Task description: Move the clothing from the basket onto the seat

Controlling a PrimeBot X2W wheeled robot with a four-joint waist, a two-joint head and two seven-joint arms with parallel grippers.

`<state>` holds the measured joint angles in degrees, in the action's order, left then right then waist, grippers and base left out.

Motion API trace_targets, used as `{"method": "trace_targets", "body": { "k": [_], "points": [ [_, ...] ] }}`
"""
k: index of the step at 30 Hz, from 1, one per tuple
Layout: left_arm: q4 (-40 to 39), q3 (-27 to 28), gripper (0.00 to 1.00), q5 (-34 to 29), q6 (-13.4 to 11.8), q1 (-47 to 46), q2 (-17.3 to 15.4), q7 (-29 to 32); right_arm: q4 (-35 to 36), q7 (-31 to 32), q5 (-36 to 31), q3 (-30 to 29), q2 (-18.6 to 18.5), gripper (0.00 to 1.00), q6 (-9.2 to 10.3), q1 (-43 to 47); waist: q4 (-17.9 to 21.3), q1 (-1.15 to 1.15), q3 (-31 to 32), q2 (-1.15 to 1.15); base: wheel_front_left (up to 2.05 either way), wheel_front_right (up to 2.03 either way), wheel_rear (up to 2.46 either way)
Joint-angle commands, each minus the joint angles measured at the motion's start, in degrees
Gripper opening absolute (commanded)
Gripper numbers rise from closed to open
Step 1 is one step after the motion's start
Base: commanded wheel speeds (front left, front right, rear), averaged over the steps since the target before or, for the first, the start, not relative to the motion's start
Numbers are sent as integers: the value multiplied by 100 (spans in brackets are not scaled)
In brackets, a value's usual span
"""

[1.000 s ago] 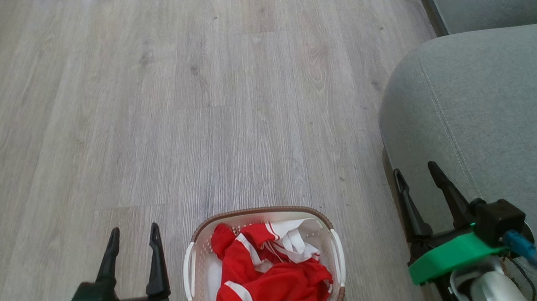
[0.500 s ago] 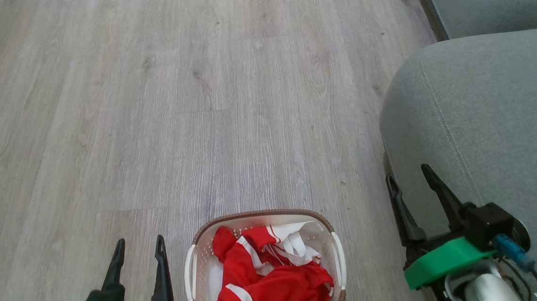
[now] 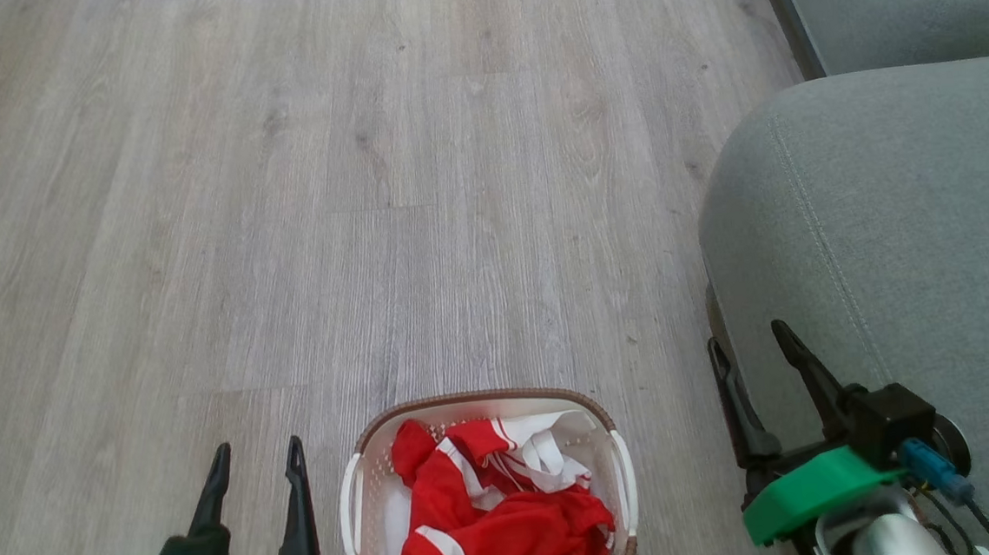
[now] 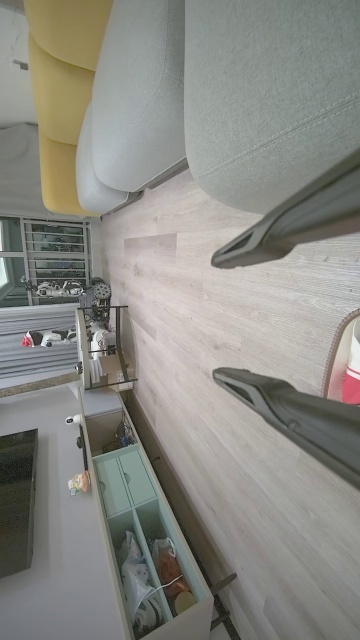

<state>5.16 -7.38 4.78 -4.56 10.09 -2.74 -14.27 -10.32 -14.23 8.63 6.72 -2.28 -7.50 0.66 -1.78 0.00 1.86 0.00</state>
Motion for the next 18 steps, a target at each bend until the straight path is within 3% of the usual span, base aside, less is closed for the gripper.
{"method": "trace_targets", "body": {
  "k": [1,18],
  "points": [
    [-167,160,100,26,-14,-131,-15,-73,156,-77,-1,143,-60,100,1,-143,-2,0,0,0,0,0,0],
    [-128,121,100,45,-2,-184,-14,-73,101,-77,-8,56,-60,100,1,-189,-29,0,-166,0,0,0,0]
  ]
}}
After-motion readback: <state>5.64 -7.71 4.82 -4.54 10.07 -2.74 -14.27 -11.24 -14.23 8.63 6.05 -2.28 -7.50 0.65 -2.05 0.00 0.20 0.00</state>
